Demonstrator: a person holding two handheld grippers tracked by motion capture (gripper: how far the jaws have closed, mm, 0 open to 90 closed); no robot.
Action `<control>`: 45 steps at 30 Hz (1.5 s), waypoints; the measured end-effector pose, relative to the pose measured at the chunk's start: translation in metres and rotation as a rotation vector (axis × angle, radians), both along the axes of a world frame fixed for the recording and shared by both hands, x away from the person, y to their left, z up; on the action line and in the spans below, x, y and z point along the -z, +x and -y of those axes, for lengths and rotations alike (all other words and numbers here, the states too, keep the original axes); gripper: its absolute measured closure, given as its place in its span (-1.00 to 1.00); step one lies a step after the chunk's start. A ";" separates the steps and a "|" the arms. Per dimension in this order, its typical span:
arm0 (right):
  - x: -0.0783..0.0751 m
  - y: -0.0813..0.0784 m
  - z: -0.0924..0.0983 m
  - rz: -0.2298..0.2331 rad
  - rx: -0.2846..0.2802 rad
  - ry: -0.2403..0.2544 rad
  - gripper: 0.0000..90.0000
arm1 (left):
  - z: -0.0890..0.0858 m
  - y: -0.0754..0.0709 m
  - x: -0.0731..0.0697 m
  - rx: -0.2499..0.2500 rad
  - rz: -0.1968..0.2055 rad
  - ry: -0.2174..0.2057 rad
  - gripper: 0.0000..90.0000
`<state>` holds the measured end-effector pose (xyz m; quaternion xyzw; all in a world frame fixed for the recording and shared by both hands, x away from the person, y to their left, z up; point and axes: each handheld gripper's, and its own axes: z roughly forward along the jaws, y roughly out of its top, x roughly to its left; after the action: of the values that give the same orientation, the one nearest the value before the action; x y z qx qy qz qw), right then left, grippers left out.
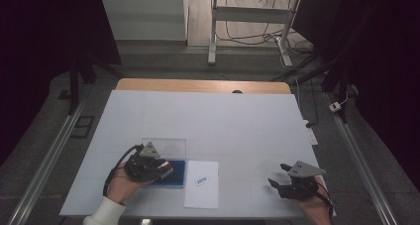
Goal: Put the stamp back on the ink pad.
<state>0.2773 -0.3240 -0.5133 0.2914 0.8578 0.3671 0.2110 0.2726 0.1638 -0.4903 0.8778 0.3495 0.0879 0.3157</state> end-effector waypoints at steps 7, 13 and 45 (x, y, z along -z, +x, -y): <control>-0.001 0.000 0.000 0.005 0.001 0.007 -0.37 | 0.000 -0.002 0.000 -0.013 0.020 -0.009 0.09; -0.001 0.000 0.000 0.007 0.000 0.010 -0.37 | -0.002 -0.005 -0.001 -0.033 0.046 -0.025 -0.14; -0.001 0.000 0.003 0.009 0.011 0.030 -0.37 | -0.075 -0.068 0.020 -0.188 0.116 -0.108 -0.40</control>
<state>0.2773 -0.3271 -0.5122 0.2974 0.8498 0.3800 0.2122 0.2051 0.2388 -0.5099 0.8165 0.4155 0.1487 0.3724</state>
